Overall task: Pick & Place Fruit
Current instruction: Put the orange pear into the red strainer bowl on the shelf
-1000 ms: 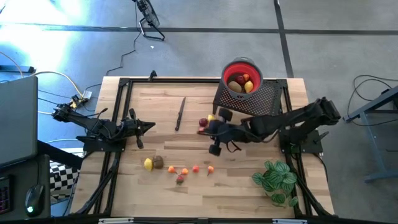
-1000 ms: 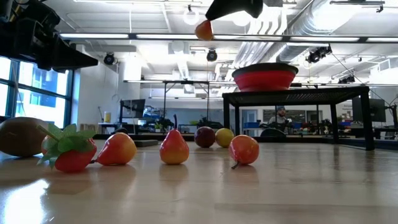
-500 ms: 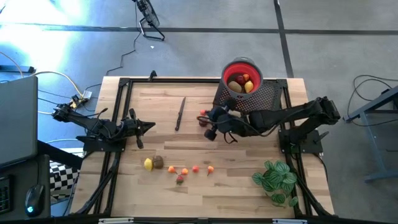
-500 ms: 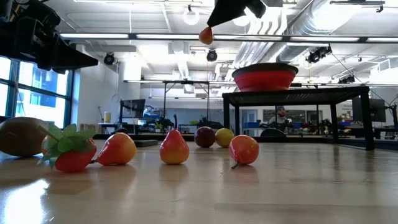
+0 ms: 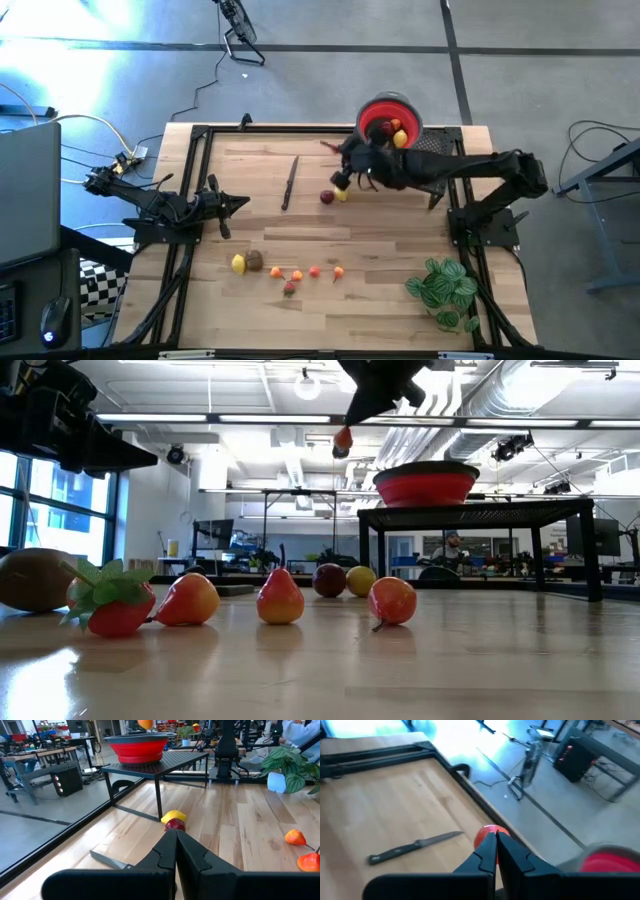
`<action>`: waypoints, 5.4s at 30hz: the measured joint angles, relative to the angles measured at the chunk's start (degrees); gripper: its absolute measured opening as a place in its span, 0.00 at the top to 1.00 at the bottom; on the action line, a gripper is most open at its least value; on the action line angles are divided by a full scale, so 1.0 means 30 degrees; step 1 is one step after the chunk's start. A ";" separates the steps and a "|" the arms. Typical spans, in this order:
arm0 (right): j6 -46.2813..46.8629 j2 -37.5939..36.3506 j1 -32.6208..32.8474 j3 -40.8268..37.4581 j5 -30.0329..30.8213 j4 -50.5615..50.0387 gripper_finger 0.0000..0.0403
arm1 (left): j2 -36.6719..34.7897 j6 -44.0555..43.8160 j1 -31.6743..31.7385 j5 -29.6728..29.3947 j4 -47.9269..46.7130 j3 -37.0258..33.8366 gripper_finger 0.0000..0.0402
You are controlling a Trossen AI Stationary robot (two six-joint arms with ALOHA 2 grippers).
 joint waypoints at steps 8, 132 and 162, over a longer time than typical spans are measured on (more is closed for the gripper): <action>-0.1664 -0.1275 -0.1772 0.0005 0.0090 -0.0192 0.99 | -0.0007 0.0000 -0.0004 -0.0005 0.0000 0.0000 1.00; -0.0769 0.0127 -1.0021 0.0000 -0.8858 -0.5553 0.93 | 0.0000 0.0022 0.0003 -0.0088 0.0131 0.0000 1.00; -0.2457 -0.2757 -0.7581 0.0000 -0.8037 -0.3805 0.99 | 0.0000 0.0015 0.0000 -0.0088 0.0113 0.0000 1.00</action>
